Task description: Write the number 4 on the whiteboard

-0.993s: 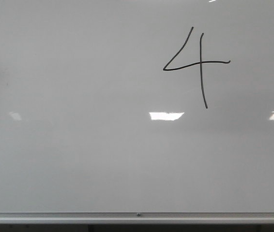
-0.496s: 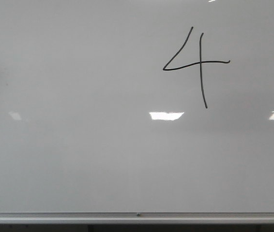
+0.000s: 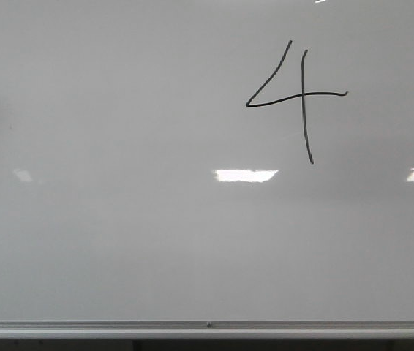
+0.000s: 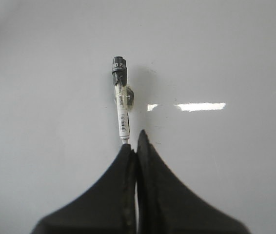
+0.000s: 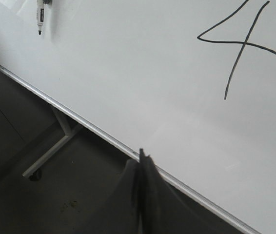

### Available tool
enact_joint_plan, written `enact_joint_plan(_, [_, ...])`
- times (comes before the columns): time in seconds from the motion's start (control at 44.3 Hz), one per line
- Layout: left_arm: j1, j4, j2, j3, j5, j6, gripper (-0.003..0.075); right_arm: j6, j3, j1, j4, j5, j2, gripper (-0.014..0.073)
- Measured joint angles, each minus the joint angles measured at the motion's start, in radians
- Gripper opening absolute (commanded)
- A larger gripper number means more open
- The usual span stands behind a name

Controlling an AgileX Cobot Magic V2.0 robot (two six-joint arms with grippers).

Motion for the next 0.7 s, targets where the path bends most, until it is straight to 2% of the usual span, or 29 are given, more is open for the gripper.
enact_joint_plan(0.248, [0.000,0.000,0.000,0.000,0.000,0.000,-0.0020,0.000,0.001,0.000,0.000,-0.006,-0.003,-0.0105])
enact_joint_plan(0.429, [0.000,0.000,0.000,0.000,0.000,0.000,-0.0020,0.019,0.053,-0.013,-0.058,-0.201,-0.070,-0.0105])
enact_joint_plan(0.542, [0.000,0.000,0.000,0.000,0.000,0.000,-0.0020,0.134,0.111,-0.061,-0.163,-0.312,-0.148,-0.0105])
enact_joint_plan(0.699, [0.000,0.000,0.000,0.000,0.000,0.000,-0.0020,0.403,0.205,-0.139,-0.417,-0.371,-0.263,-0.0105])
